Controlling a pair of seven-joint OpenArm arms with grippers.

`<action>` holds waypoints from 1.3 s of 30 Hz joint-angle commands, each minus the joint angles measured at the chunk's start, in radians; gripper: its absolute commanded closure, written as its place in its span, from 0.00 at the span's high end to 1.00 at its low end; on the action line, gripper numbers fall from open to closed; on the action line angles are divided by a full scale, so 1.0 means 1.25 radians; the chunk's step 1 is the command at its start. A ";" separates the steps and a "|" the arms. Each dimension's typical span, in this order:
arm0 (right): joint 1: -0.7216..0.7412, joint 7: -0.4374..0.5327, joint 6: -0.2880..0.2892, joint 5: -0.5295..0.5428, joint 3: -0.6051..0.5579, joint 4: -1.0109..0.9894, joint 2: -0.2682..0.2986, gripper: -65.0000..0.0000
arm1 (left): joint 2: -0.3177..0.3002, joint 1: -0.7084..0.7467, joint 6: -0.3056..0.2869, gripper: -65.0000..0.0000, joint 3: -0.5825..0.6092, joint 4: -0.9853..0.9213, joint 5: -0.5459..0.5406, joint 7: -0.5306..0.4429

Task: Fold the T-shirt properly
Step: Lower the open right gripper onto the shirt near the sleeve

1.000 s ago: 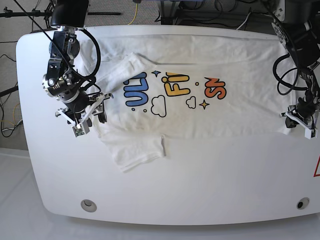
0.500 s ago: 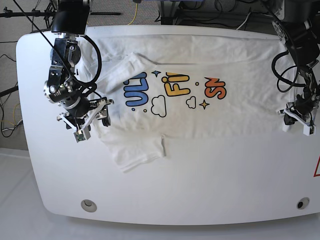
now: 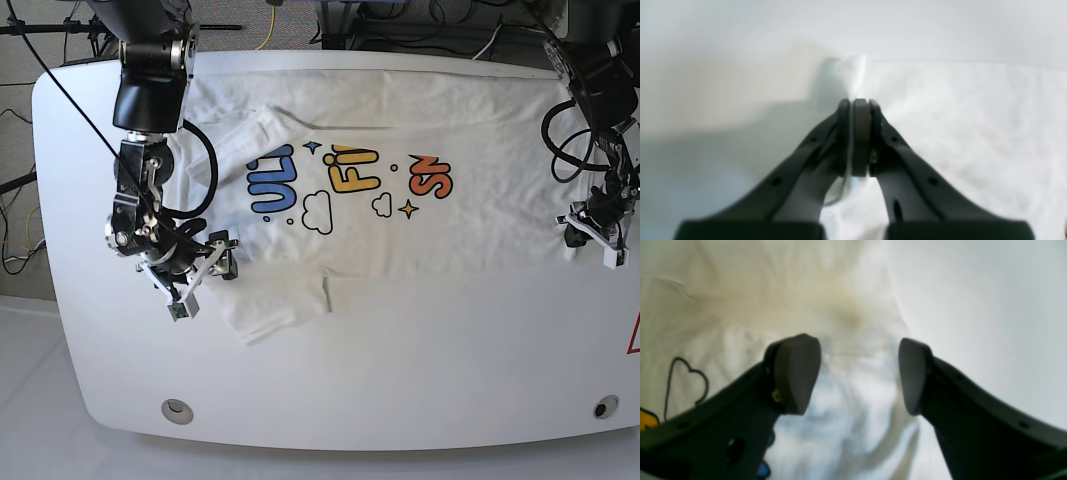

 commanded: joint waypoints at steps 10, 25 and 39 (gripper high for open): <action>0.153 0.062 0.000 0.005 -0.022 -0.250 -0.005 0.59 | -0.015 -0.014 0.000 0.01 0.000 0.016 -0.005 -0.016; 0.220 0.260 0.021 0.000 -0.023 -0.485 -0.003 0.60 | -0.013 0.002 0.000 0.01 0.000 0.025 0.004 0.000; 0.216 0.322 0.020 0.001 -0.028 -0.556 -0.007 0.59 | -0.013 0.013 0.000 0.01 0.001 0.046 0.001 0.007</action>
